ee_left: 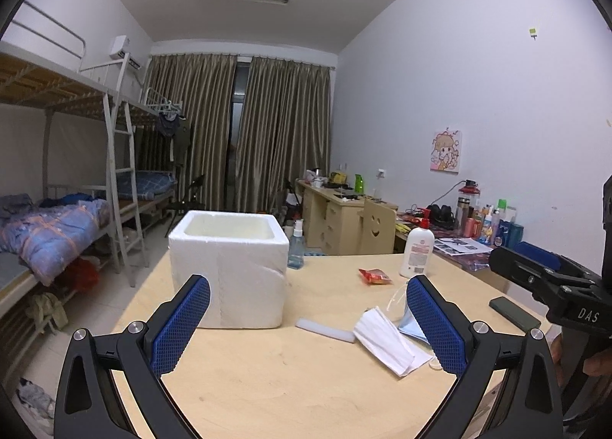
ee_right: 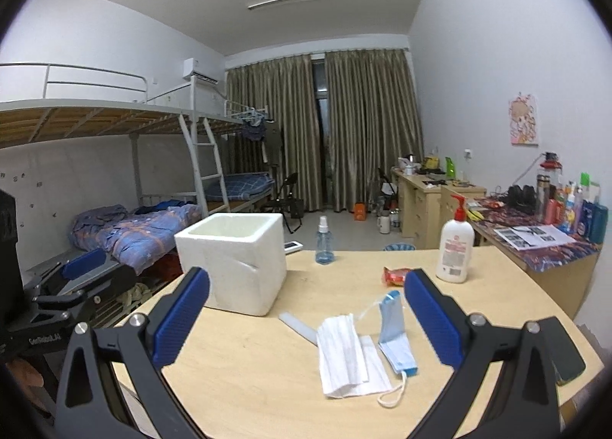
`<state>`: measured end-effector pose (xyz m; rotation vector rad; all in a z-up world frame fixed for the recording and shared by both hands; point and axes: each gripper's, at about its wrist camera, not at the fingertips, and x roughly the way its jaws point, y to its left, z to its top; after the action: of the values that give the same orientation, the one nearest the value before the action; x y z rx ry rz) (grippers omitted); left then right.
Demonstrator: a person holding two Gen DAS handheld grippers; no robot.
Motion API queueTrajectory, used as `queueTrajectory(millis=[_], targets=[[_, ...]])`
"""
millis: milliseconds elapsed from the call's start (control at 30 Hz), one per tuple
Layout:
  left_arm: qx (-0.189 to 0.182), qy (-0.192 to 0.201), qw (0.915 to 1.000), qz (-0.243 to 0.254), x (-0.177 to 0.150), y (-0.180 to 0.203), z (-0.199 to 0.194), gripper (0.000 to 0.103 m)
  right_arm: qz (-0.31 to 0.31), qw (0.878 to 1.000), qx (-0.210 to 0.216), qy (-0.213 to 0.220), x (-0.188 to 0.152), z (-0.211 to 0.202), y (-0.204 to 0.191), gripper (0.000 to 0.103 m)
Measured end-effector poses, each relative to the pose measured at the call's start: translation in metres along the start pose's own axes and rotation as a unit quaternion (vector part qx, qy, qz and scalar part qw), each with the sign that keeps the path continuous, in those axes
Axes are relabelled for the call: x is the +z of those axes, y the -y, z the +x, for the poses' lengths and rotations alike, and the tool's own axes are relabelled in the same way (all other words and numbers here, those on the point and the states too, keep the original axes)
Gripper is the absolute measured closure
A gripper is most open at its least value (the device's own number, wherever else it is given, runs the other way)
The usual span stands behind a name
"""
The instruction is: Organize soft objects
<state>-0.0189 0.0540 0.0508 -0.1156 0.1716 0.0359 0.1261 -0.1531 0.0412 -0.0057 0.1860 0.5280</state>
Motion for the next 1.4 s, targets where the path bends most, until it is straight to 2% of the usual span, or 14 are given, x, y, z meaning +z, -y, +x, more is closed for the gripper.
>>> queueTrajectory(millis=[300, 633, 833, 1400], targets=[[0.003, -0.016, 0.9998, -0.014, -0.021, 0.000, 0.014, 0.000, 0.012, 1.000, -0.020, -0.010, -0.021, -0.004, 0.013, 0.000], [-0.007, -0.006, 0.9999, -0.010, -0.040, 0.011, 0.021, 0.000, 0.022, 0.999, -0.036, -0.032, -0.042, -0.004, 0.026, 0.000], [-0.007, -0.012, 0.9998, 0.012, -0.053, 0.019, 0.029, 0.000, 0.027, 0.998, -0.037, -0.043, -0.052, -0.002, 0.030, 0.000], [-0.014, -0.040, 0.9990, 0.010, -0.073, 0.023, 0.045, 0.000, 0.033, 0.997, -0.038, -0.065, -0.065, 0.007, 0.036, 0.000]])
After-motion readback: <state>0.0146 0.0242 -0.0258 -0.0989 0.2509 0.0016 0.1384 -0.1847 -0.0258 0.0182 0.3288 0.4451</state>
